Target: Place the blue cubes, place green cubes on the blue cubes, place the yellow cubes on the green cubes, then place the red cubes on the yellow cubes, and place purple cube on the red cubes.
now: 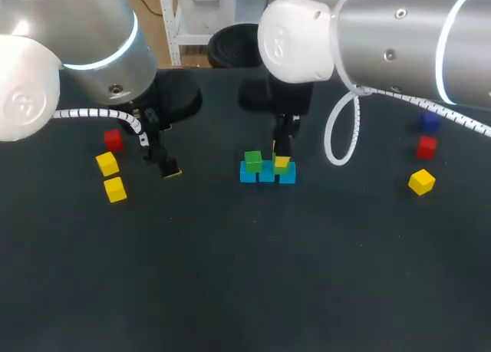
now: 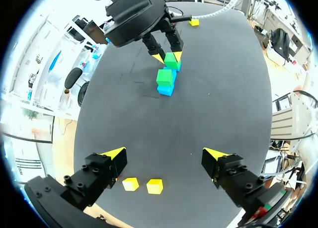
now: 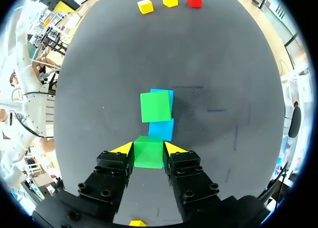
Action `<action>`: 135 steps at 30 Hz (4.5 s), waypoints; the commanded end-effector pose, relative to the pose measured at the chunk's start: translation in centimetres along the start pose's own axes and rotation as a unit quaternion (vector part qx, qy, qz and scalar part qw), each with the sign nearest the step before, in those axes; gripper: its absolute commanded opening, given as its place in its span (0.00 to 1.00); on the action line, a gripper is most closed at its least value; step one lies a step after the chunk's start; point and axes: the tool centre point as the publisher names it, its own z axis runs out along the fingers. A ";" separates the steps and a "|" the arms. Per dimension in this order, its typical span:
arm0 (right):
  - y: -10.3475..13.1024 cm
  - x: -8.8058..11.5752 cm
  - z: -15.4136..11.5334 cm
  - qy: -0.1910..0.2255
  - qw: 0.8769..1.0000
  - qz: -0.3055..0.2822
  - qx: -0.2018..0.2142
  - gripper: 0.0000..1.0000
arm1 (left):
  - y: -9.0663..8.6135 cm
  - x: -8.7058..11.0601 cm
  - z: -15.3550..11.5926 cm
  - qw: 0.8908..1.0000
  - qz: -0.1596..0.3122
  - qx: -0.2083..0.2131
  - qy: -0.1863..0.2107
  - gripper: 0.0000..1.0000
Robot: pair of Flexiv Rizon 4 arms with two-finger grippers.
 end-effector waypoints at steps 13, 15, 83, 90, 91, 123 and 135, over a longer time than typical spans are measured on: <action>-0.2 -0.1 0.1 0.000 1.000 0.000 0.000 0.00 | 0.0 0.0 0.0 1.000 0.000 0.000 0.000 1.00; -0.3 -0.1 0.1 -0.001 1.000 0.000 0.000 0.00 | 0.0 0.0 0.0 1.000 0.000 0.000 0.000 1.00; 4.7 0.2 -11.4 -0.059 0.990 0.083 0.102 1.00 | 0.0 0.0 0.0 1.000 0.000 0.000 0.000 1.00; 6.5 1.5 -13.4 -0.036 0.987 0.097 0.127 1.00 | 0.0 0.0 0.0 1.000 0.000 0.000 0.000 1.00; 6.9 1.7 -13.6 -0.033 0.986 0.097 0.130 1.00 | 0.0 0.0 0.0 1.000 0.000 0.000 0.000 1.00; 10.6 2.8 -8.6 -0.056 0.985 0.090 0.137 1.00 | 0.0 0.0 0.0 1.000 0.000 0.000 0.000 1.00; 9.7 3.6 -7.3 -0.008 0.980 0.168 0.108 1.00 | 0.0 0.0 0.0 1.000 0.000 0.000 0.000 1.00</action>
